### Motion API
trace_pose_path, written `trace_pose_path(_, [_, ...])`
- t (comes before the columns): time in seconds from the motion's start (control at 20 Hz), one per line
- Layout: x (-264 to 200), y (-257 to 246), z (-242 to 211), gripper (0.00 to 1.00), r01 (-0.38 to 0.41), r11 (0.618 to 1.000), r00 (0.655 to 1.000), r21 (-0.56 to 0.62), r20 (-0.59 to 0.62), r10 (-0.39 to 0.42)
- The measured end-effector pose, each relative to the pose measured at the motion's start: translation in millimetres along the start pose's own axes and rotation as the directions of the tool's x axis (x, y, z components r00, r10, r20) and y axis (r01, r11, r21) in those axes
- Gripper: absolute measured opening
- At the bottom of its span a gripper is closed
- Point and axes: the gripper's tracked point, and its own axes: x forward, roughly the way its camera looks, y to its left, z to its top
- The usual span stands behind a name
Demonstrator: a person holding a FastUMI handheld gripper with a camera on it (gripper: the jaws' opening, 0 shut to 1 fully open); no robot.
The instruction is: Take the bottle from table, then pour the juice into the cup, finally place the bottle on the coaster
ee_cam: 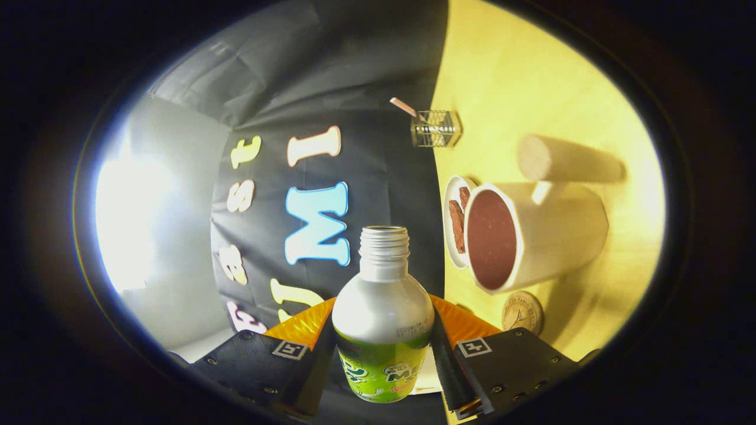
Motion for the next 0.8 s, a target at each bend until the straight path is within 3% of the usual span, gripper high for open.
trace_pose_path(0.2, [3.7,3.0,-1.6,0.77,0.046,0.974,0.998,-0.221,-0.041,-0.057])
trace_pose_path(0.4, [6.1,13.2,5.6,0.77,0.086,0.906,0.994,-0.415,-0.026,-0.106])
trace_pose_path(0.6, [8.9,23.3,17.0,0.77,0.153,0.762,0.983,-0.63,0.014,-0.186])
trace_pose_path(0.8, [15.0,47.0,27.4,0.77,0.185,0.547,0.976,-0.816,0.086,-0.202])
